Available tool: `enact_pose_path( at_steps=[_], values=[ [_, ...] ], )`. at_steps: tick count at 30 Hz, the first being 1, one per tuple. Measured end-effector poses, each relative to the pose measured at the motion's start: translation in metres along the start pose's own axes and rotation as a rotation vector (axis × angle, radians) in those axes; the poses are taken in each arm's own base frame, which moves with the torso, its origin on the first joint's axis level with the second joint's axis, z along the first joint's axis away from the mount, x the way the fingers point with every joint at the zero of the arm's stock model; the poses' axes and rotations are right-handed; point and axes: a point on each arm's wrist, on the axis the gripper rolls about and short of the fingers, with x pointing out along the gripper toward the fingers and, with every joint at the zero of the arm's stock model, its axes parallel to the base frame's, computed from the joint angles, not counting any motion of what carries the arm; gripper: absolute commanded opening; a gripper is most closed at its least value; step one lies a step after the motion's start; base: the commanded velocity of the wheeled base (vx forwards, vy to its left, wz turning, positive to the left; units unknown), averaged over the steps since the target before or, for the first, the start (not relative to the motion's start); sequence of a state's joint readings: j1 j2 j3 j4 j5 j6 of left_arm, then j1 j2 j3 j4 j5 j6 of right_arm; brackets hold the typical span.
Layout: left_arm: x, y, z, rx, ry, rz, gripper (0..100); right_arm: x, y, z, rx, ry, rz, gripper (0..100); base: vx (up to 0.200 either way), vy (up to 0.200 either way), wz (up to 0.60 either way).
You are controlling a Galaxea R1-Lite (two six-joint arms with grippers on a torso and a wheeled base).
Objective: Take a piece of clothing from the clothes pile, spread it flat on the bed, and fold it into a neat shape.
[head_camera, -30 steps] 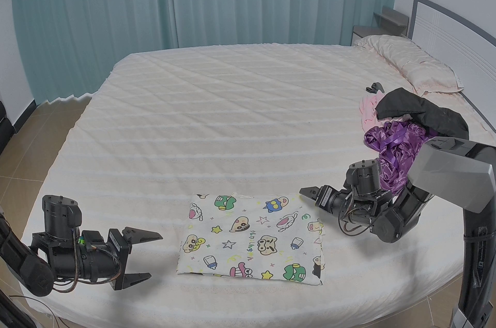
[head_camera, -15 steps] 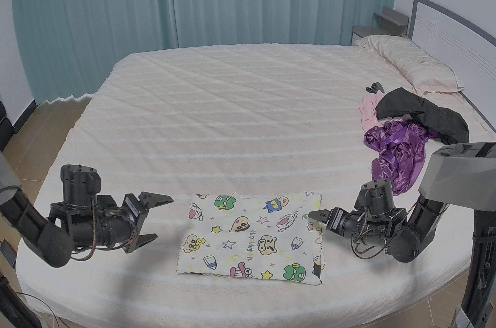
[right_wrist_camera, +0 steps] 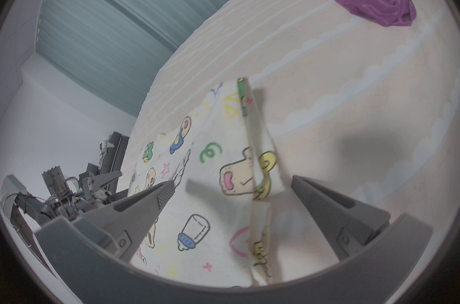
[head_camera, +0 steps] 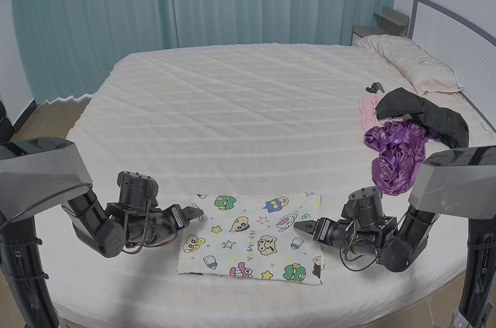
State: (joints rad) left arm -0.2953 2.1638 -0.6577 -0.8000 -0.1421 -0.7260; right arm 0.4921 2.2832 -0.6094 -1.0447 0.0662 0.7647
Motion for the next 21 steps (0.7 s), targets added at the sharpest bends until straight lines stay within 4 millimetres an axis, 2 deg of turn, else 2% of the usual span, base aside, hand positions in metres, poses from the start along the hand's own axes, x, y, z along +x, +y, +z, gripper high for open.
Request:
enact_pose_path(
  at_steps=[5, 10, 21],
  values=[
    [0.014, -0.007, -0.016, 0.026, 0.048, -0.004, 100, 0.009, 0.006, -0.008, -0.060, 0.017, 0.015, 100, 0.000, 0.000, 0.00],
    [0.024, -0.013, -0.023, -0.005, 0.053, -0.025, 100, 0.021, 0.011, -0.014, -0.086, 0.021, 0.026, 100, 0.000, 0.000, 0.00],
    [0.027, -0.022, -0.030, -0.072, 0.059, -0.072, 100, 0.032, 0.021, -0.023, -0.105, 0.029, 0.059, 100, 0.000, 0.000, 0.00]
  ],
)
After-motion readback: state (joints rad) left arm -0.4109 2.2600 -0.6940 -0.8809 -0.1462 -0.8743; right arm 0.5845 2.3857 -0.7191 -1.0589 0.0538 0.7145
